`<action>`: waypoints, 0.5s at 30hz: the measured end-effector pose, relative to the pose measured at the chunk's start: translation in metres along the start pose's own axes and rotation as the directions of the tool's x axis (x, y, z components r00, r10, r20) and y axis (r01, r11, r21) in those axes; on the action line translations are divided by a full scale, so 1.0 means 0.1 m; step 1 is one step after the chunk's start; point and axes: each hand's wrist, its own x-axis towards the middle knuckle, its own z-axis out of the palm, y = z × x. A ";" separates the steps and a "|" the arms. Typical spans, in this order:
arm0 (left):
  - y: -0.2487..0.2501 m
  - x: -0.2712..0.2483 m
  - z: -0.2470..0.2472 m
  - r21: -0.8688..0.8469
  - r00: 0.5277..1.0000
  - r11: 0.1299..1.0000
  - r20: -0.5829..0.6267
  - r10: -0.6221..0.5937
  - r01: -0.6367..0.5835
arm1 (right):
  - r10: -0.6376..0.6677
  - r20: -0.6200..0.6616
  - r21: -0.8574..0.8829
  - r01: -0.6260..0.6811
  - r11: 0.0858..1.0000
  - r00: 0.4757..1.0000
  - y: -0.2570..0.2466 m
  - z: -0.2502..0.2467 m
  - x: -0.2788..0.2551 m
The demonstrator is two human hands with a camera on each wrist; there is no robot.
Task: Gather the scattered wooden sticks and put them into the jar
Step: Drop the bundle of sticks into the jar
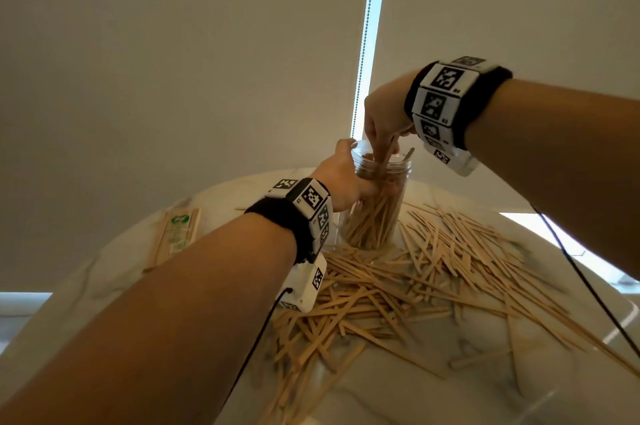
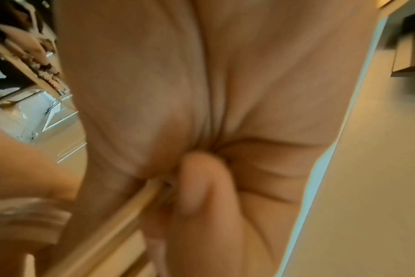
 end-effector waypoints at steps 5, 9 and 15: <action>0.01 -0.06 -0.01 0.007 1.000 1.000 -0.008 0.020 -0.020 | 0.014 0.017 0.284 -0.019 0.959 1.000 -0.01 0.10 0.13; 0.01 -0.08 0.00 0.008 0.999 0.999 -0.006 0.036 -0.036 | 0.031 -0.088 0.423 0.009 0.906 0.996 0.08 0.17 0.19; -0.01 -0.07 0.02 0.008 0.999 0.999 -0.017 0.033 -0.033 | 0.041 -0.142 0.311 0.005 0.950 0.989 0.09 0.31 0.15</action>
